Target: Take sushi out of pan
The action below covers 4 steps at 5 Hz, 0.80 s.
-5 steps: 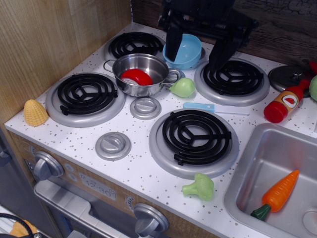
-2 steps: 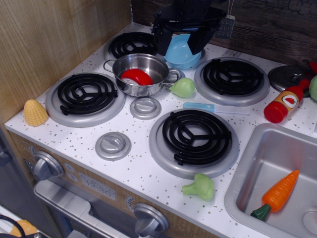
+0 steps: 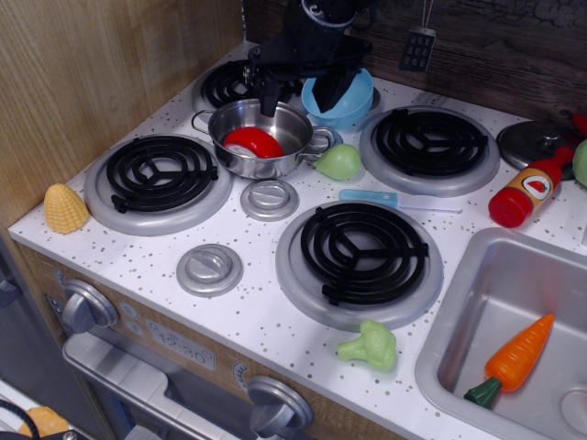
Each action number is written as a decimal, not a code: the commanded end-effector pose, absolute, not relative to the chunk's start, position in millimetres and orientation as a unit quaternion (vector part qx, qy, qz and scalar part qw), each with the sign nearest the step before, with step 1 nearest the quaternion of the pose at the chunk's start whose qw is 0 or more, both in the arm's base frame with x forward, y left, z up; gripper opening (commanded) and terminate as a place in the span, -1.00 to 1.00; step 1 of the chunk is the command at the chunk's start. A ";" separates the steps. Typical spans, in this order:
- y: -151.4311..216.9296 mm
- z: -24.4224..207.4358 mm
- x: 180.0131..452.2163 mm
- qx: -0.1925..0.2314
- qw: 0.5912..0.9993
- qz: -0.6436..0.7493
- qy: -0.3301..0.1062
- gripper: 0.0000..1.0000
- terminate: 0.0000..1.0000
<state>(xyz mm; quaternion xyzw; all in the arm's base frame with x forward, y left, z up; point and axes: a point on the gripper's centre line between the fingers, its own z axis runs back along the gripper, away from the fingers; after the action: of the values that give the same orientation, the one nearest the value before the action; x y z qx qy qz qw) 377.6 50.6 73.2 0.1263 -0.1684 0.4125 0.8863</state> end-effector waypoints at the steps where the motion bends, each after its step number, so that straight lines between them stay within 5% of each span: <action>1: 65.2 72.3 375.0 0.127 0.875 0.430 -0.181 1.00 -1.00; 4: 89.0 46.6 381.1 0.137 0.872 0.435 -0.175 1.00 -1.00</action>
<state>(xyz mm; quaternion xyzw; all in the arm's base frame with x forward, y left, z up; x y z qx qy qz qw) 372.2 88.7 28.8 0.1488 -0.1483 0.4310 0.8776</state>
